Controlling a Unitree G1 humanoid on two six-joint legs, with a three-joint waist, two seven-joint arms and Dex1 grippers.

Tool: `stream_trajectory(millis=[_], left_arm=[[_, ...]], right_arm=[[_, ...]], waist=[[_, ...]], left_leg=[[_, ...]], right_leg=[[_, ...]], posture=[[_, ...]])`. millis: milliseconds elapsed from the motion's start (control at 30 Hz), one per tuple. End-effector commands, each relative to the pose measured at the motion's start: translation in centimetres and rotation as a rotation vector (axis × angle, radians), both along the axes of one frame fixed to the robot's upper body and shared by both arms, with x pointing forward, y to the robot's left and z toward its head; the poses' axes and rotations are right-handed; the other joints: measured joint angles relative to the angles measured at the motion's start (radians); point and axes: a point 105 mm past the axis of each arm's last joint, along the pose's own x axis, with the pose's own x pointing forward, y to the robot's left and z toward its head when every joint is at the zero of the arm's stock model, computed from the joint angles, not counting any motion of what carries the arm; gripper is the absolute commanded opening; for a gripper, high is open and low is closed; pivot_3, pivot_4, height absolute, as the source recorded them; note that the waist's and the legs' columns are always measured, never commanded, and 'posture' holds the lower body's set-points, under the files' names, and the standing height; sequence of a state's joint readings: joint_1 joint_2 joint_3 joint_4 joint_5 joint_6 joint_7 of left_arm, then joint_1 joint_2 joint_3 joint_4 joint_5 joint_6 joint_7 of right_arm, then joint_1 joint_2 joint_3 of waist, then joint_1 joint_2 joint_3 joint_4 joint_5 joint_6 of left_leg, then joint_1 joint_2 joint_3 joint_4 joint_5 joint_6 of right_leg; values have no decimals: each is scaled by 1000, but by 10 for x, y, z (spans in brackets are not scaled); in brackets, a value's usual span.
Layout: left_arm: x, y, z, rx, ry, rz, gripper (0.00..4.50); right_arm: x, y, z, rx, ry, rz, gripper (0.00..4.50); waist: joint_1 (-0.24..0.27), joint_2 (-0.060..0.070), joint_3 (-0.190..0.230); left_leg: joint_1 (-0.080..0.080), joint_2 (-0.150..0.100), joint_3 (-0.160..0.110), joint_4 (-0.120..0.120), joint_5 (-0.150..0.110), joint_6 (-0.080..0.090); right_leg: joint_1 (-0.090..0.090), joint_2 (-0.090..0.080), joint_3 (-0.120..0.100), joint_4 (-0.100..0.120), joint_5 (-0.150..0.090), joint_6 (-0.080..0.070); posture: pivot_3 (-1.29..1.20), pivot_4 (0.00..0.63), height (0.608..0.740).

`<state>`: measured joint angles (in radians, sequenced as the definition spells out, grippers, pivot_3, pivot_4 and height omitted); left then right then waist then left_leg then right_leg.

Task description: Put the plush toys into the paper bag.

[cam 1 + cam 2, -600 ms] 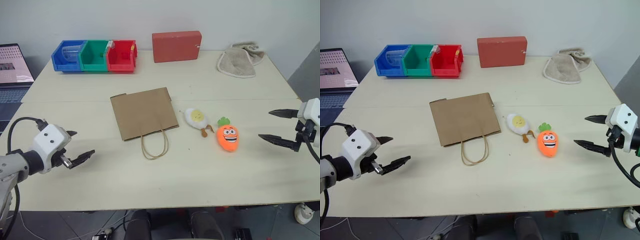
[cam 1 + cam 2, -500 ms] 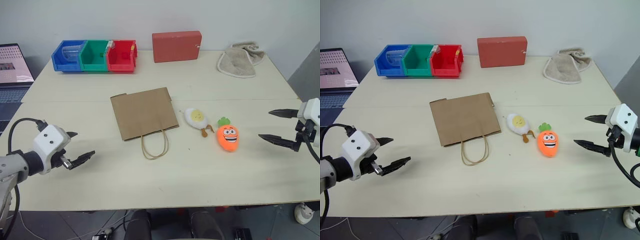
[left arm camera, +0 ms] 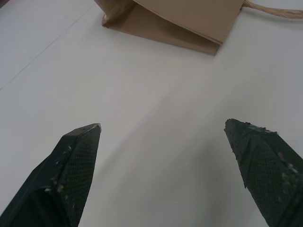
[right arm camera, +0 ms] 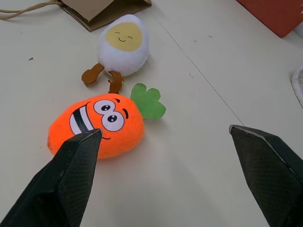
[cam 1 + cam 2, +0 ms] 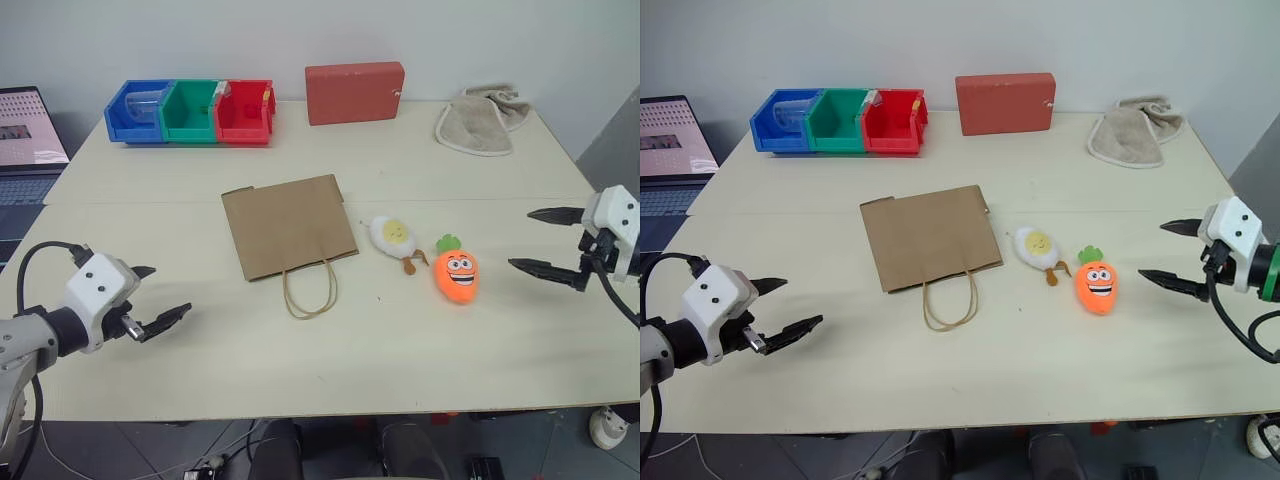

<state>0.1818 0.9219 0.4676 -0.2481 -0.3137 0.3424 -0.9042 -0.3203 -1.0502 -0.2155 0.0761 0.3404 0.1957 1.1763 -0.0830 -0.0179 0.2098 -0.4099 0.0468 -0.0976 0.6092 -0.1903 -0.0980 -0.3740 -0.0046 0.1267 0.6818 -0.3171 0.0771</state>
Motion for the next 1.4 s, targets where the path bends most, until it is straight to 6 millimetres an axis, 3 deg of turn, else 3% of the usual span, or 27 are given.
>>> stream_trajectory(millis=[33,533,667,900,1033,1133,1400], left_arm=[[0,-2,16,-11,-73,-17,4476],[-1,-8,14,66,-75,-88,4476],[-5,-30,6,126,-27,-229,4476],[-15,-95,-15,149,26,-556,4476],[-14,-112,-21,134,17,-636,4476],[1,-125,-27,182,-60,-723,4476],[23,-139,-43,240,-163,-819,4476]], right_arm=[[1,3,16,7,-57,10,4500],[0,9,19,14,-71,14,4500],[-5,22,22,23,-68,58,4500],[-34,71,19,41,5,253,4500],[-51,95,15,69,48,343,4500],[-70,123,9,100,82,446,4500],[-77,130,6,113,93,447,4500]], waist=[[0,0,0],[0,0,0],[0,0,0],[3,0,0],[5,0,0],[10,0,0],[21,-1,-1]], left_leg=[[0,0,0,0,0,0],[0,0,0,0,0,0],[0,0,0,0,0,0],[0,0,-1,0,0,0],[-1,0,-1,0,0,0],[0,0,-2,0,0,0],[-3,-1,-2,2,0,0]], right_leg=[[0,0,0,0,0,0],[0,0,0,0,0,0],[0,0,0,0,0,0],[0,0,0,0,0,0],[0,0,0,0,0,0],[0,1,-1,0,0,0],[0,1,-1,0,1,2]], posture=[[0,150,740],[0,150,740],[0,150,740],[0,150,740],[0,150,740],[0,150,740],[0,150,740]])
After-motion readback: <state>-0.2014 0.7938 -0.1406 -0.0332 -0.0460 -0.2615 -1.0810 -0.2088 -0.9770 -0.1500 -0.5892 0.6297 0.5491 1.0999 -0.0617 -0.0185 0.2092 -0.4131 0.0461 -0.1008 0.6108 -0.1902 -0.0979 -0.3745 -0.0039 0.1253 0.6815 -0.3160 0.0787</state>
